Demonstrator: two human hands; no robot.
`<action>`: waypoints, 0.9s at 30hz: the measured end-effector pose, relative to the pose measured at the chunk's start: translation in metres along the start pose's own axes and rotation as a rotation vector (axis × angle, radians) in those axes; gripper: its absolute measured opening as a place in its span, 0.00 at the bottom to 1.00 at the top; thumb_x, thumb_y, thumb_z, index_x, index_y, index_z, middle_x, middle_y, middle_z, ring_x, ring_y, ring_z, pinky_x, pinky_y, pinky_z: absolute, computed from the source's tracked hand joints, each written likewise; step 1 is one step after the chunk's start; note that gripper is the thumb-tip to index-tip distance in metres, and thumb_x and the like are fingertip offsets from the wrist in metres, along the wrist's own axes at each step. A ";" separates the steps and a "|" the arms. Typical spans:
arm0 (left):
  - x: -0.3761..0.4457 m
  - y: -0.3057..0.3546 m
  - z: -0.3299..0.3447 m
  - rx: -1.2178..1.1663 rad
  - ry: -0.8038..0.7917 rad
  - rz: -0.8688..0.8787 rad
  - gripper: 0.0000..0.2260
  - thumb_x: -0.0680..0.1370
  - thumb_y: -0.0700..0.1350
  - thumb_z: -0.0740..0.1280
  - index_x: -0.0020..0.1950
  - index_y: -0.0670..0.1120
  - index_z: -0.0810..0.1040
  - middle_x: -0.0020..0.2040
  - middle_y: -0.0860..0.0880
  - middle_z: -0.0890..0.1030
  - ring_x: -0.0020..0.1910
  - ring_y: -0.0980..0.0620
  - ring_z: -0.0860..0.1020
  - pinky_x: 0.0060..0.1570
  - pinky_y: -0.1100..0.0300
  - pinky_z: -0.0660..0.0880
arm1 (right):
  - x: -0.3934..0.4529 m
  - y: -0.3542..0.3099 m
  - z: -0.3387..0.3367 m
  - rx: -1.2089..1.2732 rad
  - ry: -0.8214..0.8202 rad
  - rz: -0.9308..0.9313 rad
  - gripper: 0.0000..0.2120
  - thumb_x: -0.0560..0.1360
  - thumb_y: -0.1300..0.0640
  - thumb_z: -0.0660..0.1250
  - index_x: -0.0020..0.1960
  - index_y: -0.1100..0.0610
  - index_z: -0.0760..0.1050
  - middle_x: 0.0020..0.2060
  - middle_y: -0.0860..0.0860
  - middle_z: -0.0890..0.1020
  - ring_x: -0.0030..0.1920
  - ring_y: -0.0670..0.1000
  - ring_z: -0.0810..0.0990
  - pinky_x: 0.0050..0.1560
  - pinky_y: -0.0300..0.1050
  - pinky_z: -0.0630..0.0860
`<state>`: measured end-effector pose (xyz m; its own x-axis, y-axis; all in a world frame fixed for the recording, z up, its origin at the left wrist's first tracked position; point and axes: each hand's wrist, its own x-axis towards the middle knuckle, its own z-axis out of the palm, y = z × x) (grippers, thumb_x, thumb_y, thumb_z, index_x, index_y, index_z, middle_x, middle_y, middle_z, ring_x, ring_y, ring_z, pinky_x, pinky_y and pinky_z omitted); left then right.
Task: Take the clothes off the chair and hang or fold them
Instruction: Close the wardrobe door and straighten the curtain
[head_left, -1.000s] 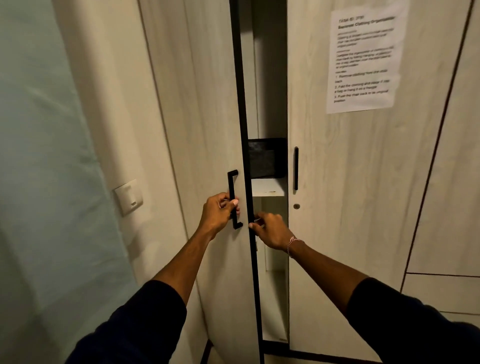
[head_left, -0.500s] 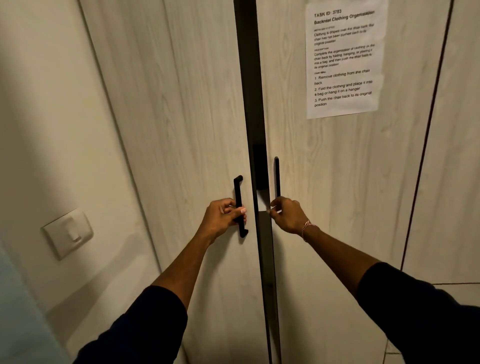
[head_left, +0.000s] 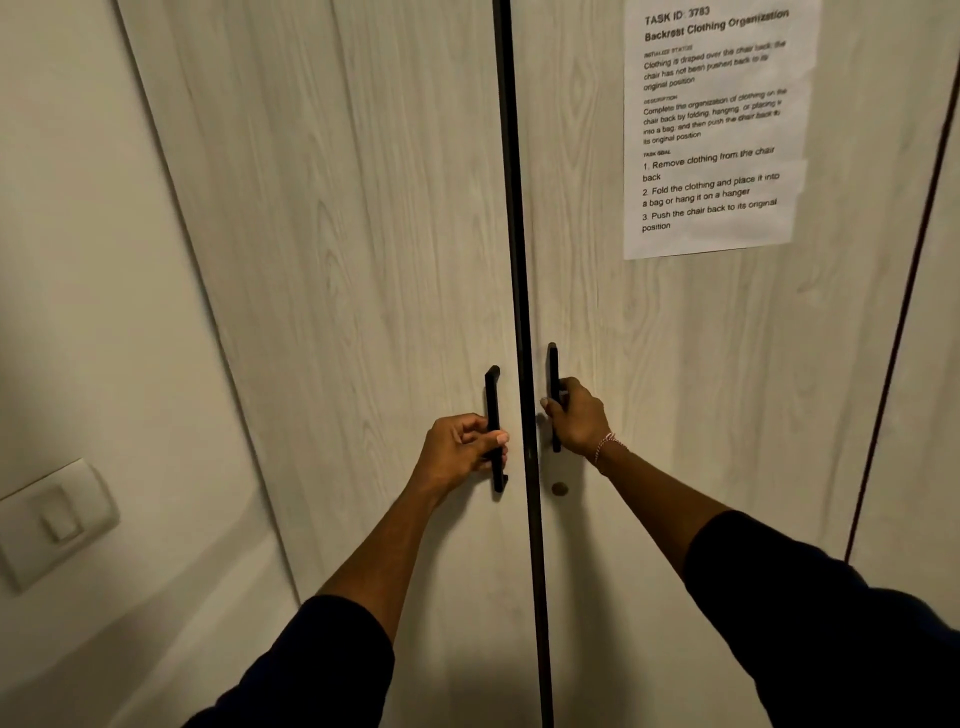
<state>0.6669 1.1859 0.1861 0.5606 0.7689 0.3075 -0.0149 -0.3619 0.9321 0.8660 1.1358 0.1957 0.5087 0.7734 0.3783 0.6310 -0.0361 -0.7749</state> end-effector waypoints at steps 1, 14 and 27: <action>0.005 -0.001 0.002 -0.009 0.013 -0.002 0.09 0.77 0.40 0.72 0.53 0.35 0.82 0.45 0.38 0.85 0.44 0.42 0.85 0.48 0.53 0.83 | 0.002 0.003 0.002 0.018 0.026 -0.010 0.17 0.82 0.58 0.64 0.68 0.64 0.71 0.60 0.61 0.81 0.59 0.63 0.80 0.55 0.47 0.74; 0.036 -0.004 0.015 -0.002 0.095 -0.016 0.08 0.76 0.40 0.74 0.51 0.35 0.83 0.43 0.37 0.85 0.40 0.45 0.85 0.41 0.59 0.82 | -0.010 0.014 -0.003 -0.004 0.135 -0.126 0.09 0.80 0.59 0.68 0.56 0.64 0.80 0.41 0.50 0.80 0.36 0.41 0.74 0.36 0.21 0.68; 0.061 -0.010 0.021 0.011 0.125 -0.024 0.07 0.74 0.41 0.75 0.49 0.38 0.84 0.42 0.41 0.86 0.41 0.46 0.85 0.38 0.62 0.82 | -0.003 0.022 0.002 -0.019 0.158 -0.159 0.09 0.80 0.57 0.69 0.55 0.62 0.82 0.45 0.56 0.86 0.40 0.49 0.79 0.38 0.22 0.68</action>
<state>0.7182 1.2255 0.1914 0.4527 0.8370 0.3073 0.0072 -0.3480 0.9375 0.8771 1.1343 0.1768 0.4865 0.6619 0.5702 0.7205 0.0652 -0.6904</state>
